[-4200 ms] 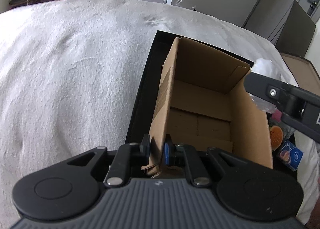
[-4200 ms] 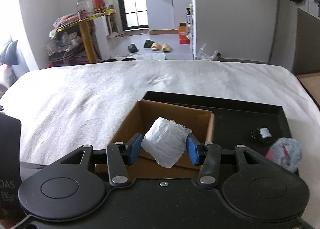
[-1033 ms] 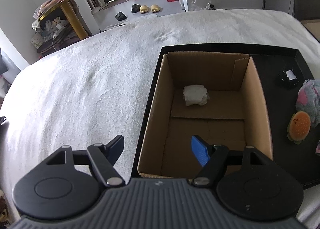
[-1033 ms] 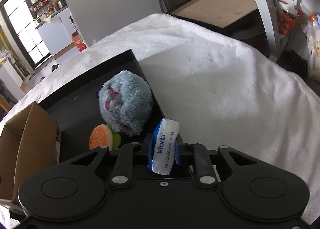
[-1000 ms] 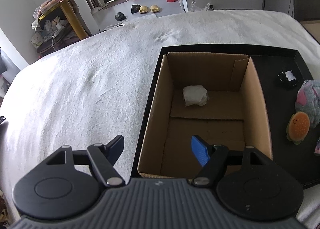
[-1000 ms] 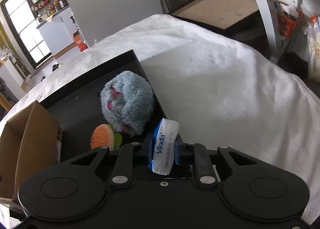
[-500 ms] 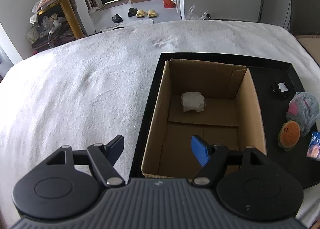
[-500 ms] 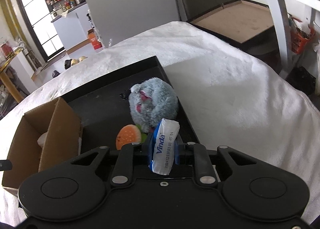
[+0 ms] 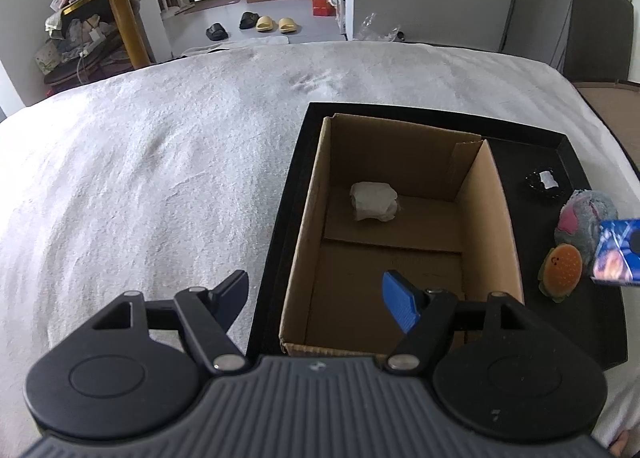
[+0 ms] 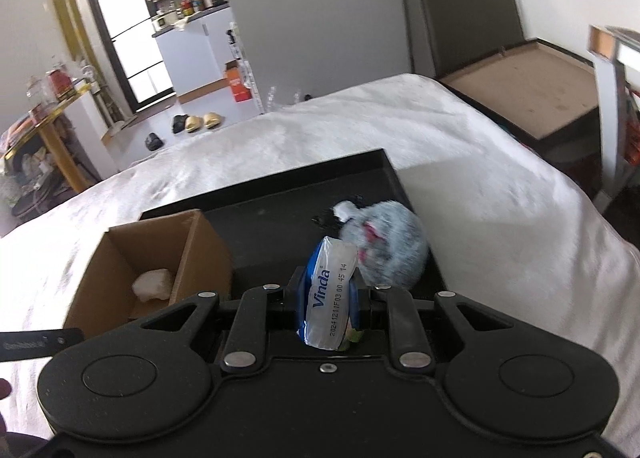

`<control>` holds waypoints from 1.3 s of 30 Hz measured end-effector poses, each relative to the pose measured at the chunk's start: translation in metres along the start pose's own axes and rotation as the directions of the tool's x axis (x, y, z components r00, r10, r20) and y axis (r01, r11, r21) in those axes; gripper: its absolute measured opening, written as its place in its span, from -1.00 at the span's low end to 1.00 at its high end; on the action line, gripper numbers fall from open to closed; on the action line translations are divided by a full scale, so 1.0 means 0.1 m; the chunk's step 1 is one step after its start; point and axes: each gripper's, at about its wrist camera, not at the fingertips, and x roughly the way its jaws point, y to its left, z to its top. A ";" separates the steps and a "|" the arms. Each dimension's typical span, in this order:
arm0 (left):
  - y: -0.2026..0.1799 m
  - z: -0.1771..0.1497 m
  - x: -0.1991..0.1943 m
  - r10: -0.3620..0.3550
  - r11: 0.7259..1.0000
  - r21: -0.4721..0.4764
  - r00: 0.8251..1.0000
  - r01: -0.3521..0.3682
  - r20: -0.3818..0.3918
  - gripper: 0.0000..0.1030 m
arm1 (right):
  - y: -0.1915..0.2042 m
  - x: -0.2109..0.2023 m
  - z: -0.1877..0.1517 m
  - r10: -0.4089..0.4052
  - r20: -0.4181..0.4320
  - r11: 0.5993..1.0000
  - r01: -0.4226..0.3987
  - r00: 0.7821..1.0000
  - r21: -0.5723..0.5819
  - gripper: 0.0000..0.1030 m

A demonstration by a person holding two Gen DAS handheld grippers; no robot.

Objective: Organize soft objects
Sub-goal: 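Carry the blue tissue pack with the right gripper into the box, release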

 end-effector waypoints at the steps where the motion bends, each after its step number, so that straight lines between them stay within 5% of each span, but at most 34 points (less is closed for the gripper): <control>1: 0.02 0.00 0.00 -0.009 1.000 -0.002 1.000 0.009 0.001 0.40 | 0.04 -0.01 0.01 0.009 0.001 1.000 -0.009 1.000 -0.008 -0.61; 12: 0.19 -0.02 0.12 -0.077 0.996 -0.045 0.997 0.077 0.012 0.21 | 0.52 0.02 0.13 0.103 -0.005 0.991 -0.103 0.995 -0.080 -0.60; 23: 0.38 -0.07 0.29 -0.131 0.983 -0.133 0.991 0.125 -0.030 -0.79 | 1.02 0.18 0.14 0.163 -0.047 0.978 -0.167 0.986 -0.125 -0.60; 36: 0.51 -0.06 0.35 -0.203 0.966 -0.174 0.978 0.191 -0.055 -0.80 | 1.59 0.36 0.09 0.242 -0.104 0.957 -0.255 0.965 -0.137 -0.59; 39: 0.51 -0.05 0.34 -0.199 0.969 -0.162 0.978 0.187 -0.062 -0.80 | 1.68 0.38 0.11 0.293 -0.106 0.943 -0.306 0.950 -0.129 -0.44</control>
